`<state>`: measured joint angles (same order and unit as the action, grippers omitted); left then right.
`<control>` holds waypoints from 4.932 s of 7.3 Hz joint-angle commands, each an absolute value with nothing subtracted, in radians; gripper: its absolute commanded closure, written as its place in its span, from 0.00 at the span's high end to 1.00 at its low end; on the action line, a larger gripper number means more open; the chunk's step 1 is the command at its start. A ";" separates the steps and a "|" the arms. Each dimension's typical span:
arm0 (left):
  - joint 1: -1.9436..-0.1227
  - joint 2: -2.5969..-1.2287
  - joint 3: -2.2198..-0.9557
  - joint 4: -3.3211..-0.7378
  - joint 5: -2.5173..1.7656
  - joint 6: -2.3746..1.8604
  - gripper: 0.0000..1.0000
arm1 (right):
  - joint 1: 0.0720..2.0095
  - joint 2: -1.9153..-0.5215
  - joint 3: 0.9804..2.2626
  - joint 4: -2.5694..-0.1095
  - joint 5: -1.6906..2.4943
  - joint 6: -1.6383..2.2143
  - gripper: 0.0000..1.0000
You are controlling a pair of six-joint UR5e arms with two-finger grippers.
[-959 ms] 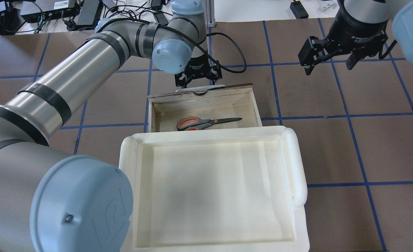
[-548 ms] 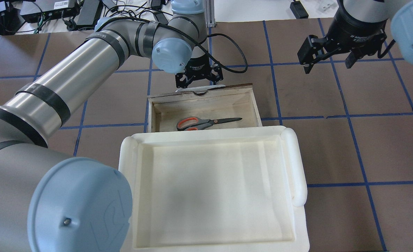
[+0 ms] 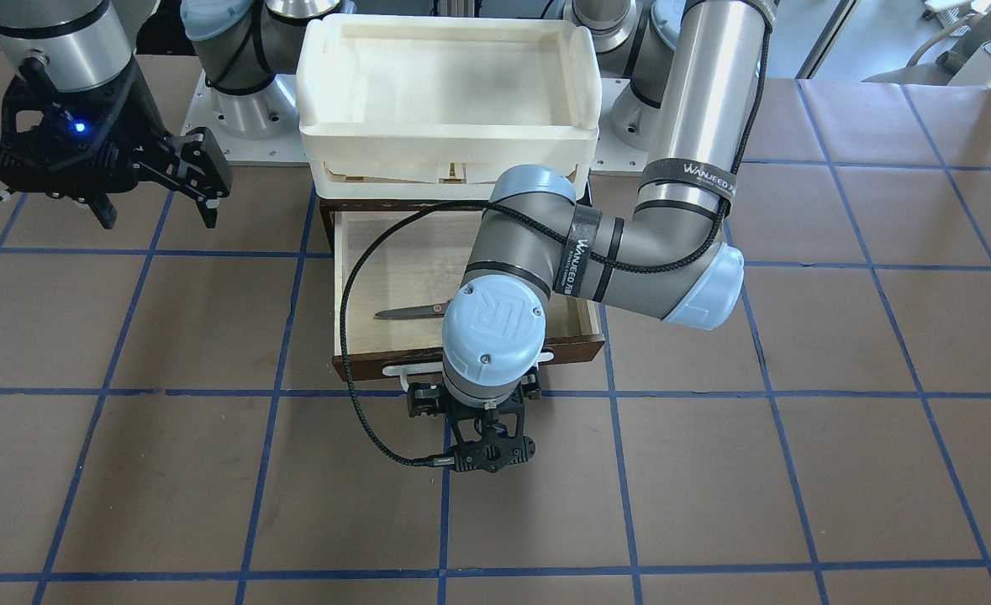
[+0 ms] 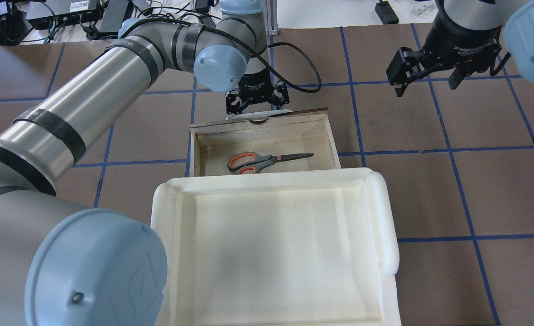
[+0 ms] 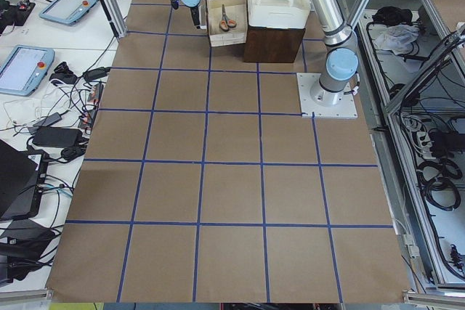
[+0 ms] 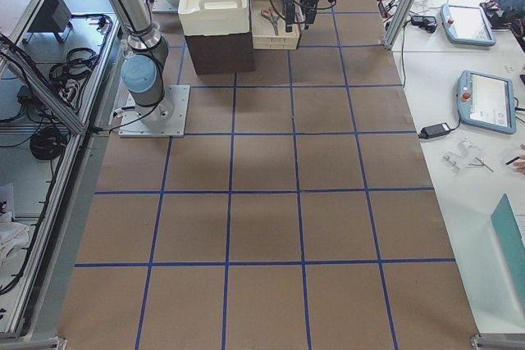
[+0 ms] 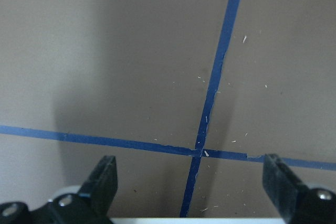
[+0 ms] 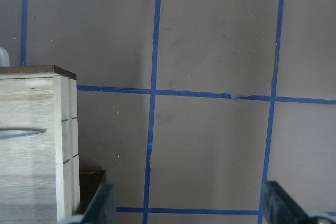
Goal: Put scissors in drawer and close it
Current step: 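Position the left gripper above the white drawer handle, then lower the left gripper down to the white drawer handle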
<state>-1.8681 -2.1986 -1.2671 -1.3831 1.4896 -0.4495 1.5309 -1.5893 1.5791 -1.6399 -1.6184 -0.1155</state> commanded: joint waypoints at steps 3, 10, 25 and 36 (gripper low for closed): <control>-1.852 -2.187 -1.253 -1.367 1.489 -0.440 0.99 | 1.531 -1.588 1.580 -1.641 -1.618 -0.118 1.00; -1.867 -2.195 -1.264 -1.347 1.514 -0.436 1.00 | 1.531 -1.588 1.580 -1.646 -1.618 -0.112 1.00; -1.867 -2.161 -1.261 -1.453 1.489 -0.437 1.00 | 1.529 -1.582 1.589 -1.657 -1.600 -0.124 1.00; -1.908 -2.140 -1.244 -1.494 1.488 -0.437 1.00 | 1.528 -1.557 1.589 -1.692 -1.568 -0.124 1.00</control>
<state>-1.9014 -2.1420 -1.2433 -1.4832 1.4862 -0.4372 1.5280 -1.5570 1.5892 -1.6916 -1.5683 -0.1210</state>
